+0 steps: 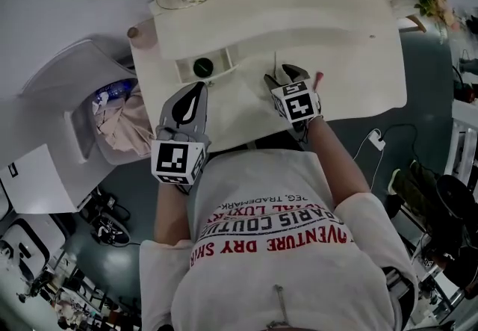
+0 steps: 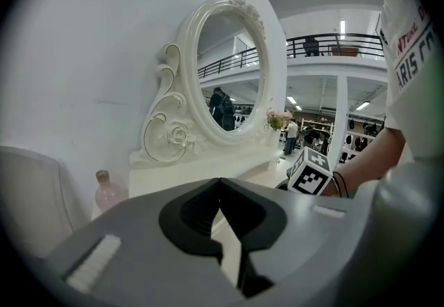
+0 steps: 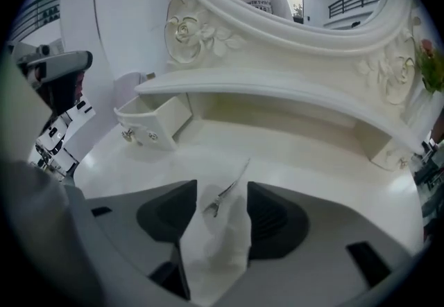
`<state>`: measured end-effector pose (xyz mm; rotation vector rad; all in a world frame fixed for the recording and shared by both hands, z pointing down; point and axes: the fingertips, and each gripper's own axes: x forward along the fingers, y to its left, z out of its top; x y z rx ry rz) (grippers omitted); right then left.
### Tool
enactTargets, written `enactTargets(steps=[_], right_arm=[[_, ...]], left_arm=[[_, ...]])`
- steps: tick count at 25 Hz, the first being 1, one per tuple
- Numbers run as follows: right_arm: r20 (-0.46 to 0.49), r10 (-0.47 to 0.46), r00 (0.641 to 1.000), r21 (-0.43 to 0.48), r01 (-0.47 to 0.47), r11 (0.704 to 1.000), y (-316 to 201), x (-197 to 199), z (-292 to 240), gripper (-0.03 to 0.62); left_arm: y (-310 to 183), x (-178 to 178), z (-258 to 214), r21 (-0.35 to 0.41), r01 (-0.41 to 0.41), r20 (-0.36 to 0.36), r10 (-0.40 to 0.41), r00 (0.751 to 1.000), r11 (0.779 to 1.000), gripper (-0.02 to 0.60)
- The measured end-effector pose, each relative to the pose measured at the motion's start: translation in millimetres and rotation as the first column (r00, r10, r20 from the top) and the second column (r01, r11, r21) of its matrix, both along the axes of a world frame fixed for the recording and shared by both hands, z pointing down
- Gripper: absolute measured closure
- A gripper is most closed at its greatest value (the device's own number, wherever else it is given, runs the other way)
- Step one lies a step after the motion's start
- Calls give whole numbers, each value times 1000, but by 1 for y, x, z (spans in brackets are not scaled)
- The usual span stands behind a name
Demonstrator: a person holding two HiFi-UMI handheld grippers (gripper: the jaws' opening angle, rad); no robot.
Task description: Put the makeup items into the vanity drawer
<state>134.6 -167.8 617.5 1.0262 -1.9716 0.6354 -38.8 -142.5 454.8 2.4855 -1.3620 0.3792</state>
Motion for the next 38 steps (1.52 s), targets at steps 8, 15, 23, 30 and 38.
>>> enactTargets(steps=[8, 15, 23, 30, 38], right_arm=[[-43, 5, 999, -13, -5, 1000, 8, 2, 14, 474], [-73, -2, 997, 29, 4, 1000, 8, 1, -1, 536], [-128, -48, 991, 182, 71, 981, 0, -8, -59, 540], [-75, -92, 993, 288, 110, 951, -3, -44, -105, 540], [-95, -320, 943, 320, 333, 887, 2, -114, -112, 540]], left_arm=[[6, 1, 13, -31, -7, 16, 8, 1000, 999, 571], [7, -4, 5, -2, -12, 10, 12, 1000, 1000, 571], [17, -13, -9, 43, -9, -11, 9, 1000, 999, 571], [28, -36, -25, 85, 26, -15, -24, 1000, 996, 571], [47, -81, -37, 106, 142, 0, -143, 990, 984, 571]])
